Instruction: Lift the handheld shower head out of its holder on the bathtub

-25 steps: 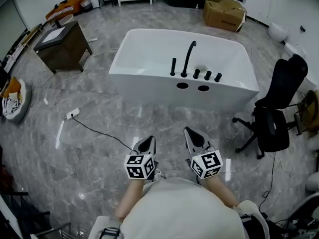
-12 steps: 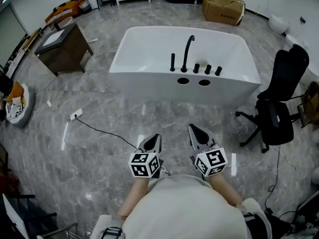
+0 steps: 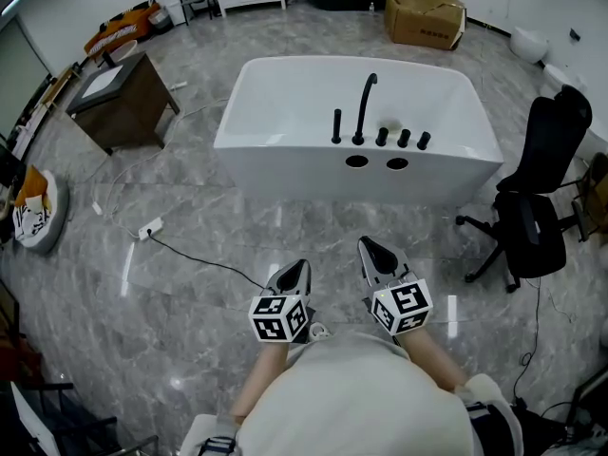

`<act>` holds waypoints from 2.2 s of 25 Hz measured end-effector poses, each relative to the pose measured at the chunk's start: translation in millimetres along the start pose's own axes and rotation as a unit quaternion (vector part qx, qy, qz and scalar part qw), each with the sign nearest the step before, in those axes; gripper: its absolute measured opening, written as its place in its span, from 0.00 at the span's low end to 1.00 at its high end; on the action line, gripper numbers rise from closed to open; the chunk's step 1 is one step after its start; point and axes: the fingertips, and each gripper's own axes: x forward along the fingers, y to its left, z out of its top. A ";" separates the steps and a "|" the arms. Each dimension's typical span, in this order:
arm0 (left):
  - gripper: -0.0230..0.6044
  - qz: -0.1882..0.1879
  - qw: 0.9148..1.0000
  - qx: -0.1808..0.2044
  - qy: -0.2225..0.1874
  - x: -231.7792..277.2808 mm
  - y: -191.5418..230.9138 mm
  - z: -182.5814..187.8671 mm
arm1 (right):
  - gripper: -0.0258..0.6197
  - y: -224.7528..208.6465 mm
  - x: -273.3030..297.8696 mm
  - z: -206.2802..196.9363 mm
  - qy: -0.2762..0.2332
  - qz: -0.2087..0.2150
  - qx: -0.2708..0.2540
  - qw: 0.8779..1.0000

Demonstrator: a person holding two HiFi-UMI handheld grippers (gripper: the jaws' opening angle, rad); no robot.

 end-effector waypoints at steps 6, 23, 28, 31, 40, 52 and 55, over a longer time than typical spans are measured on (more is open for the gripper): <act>0.07 0.004 1.000 0.000 0.005 -1.1 28.4 6.0 | 0.07 9.9 22.3 0.1 0.000 -0.003 0.006 1.000; 0.07 0.008 1.000 -0.016 0.023 -8.7 71.0 5.2 | 0.07 29.0 52.6 -10.4 0.022 -0.015 0.019 0.999; 0.07 0.018 0.999 -0.025 0.022 -1.9 79.3 7.5 | 0.07 23.4 68.7 -6.5 0.020 -0.009 0.026 0.999; 0.07 0.027 0.999 -0.029 0.020 6.7 86.3 11.4 | 0.07 19.5 84.1 -6.1 0.021 0.004 0.022 1.000; 0.07 0.040 0.998 -0.028 0.025 56.4 112.0 41.0 | 0.07 -13.1 141.3 13.9 0.010 0.021 0.015 1.000; 0.07 0.043 0.999 -0.029 0.016 153.5 108.9 106.5 | 0.07 -93.7 212.9 51.9 0.013 0.039 0.008 0.999; 0.07 0.043 0.999 -0.027 0.013 178.3 107.5 121.7 | 0.07 -116.3 231.1 62.1 0.008 0.040 0.008 0.999</act>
